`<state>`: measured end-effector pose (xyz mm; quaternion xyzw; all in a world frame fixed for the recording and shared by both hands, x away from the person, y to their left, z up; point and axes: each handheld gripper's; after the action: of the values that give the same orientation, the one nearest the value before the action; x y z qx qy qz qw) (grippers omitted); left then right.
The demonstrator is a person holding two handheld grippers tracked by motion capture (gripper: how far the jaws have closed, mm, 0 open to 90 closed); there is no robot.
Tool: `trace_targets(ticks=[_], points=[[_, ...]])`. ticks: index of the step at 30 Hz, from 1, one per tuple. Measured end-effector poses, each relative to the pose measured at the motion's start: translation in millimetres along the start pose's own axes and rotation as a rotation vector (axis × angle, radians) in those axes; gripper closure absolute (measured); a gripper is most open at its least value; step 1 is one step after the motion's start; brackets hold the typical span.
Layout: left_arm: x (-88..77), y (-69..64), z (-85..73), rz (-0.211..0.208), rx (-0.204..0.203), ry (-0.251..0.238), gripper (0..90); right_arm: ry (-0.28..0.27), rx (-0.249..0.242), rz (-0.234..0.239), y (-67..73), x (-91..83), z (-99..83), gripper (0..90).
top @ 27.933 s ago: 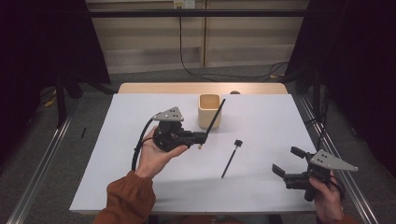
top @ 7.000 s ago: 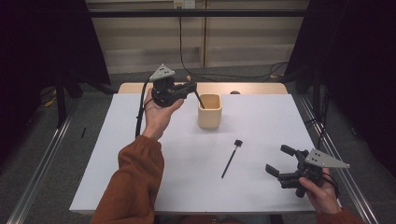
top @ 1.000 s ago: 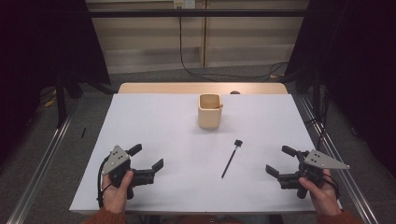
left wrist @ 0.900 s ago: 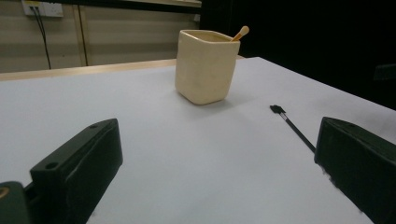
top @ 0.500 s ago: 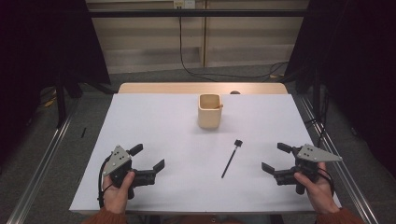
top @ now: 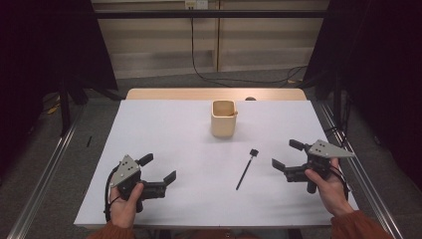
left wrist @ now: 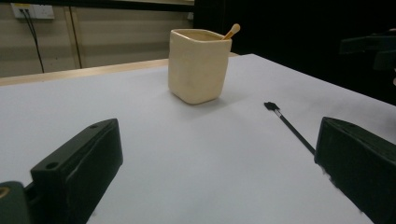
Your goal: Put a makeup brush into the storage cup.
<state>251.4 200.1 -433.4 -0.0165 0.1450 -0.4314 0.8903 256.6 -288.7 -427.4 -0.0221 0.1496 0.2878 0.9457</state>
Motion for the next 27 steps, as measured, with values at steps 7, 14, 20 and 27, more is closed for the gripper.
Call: trace_targets(ticks=[7, 14, 20, 27], points=[[-1.0, 2.5, -0.2, 0.006, 0.001, -0.001, 1.2, -0.015, -0.015, 0.008, 1.1, 16.3, 12.3, 2.6], [2.4, 2.5, -0.6, -0.002, -0.002, 0.005, 1.2, -0.027, -0.019, -0.001, -1.1, 29.9, 22.5, 2.9], [1.7, 3.0, -0.6, -0.002, -0.003, 0.004, 1.2, -0.036, -0.035, -0.004, -0.6, 44.7, 33.4, 3.3], [1.6, 4.6, -0.2, -0.004, -0.006, 0.005, 1.4, -0.056, -0.045, 0.011, -1.6, 56.8, 55.3, 3.3]])
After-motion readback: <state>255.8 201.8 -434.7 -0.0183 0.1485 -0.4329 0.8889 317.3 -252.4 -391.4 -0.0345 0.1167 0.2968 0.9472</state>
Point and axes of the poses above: each handheld gripper's, and its own axes: x roughly forward along the jaws, z roughly out of its top, y roughly to its left, and after that the axes turned 6 degrees about -z, right-handed
